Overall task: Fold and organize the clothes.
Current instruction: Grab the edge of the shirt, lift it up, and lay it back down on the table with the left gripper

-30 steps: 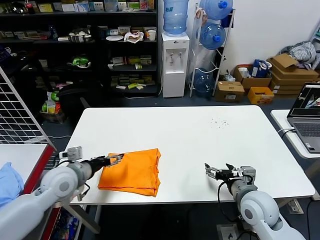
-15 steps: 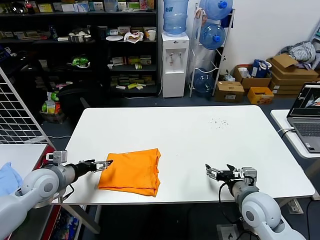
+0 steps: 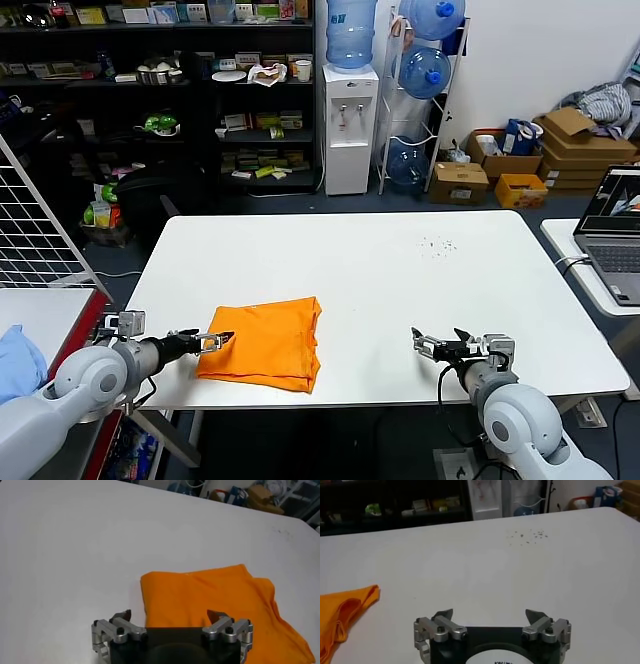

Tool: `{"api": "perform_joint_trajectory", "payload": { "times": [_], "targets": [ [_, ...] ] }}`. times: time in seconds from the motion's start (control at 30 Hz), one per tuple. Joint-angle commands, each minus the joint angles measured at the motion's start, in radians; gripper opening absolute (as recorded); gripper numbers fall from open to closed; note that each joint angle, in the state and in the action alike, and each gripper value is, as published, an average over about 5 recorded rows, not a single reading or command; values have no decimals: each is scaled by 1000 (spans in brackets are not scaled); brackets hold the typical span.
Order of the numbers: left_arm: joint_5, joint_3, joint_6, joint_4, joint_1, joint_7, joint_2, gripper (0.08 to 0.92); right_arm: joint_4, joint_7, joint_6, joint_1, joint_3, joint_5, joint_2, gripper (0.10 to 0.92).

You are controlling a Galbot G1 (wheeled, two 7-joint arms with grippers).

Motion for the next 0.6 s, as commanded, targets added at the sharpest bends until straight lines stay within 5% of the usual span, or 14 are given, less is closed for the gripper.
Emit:
{"api": "perform_joint_trajectory", "payload": {
  "times": [0.03,0.2,0.6],
  "targets": [
    [16,7,0,11,2,17,-9,921,-1,0,0,-1,0,0,0,921],
    [17,10,0,10,3,11,-12,872,-2,0,0,-1,0,0,1,921],
    [24,14,-2,2,9,2,-18,530,2,1,0,-4,1,2,0,921]
  ]
}}
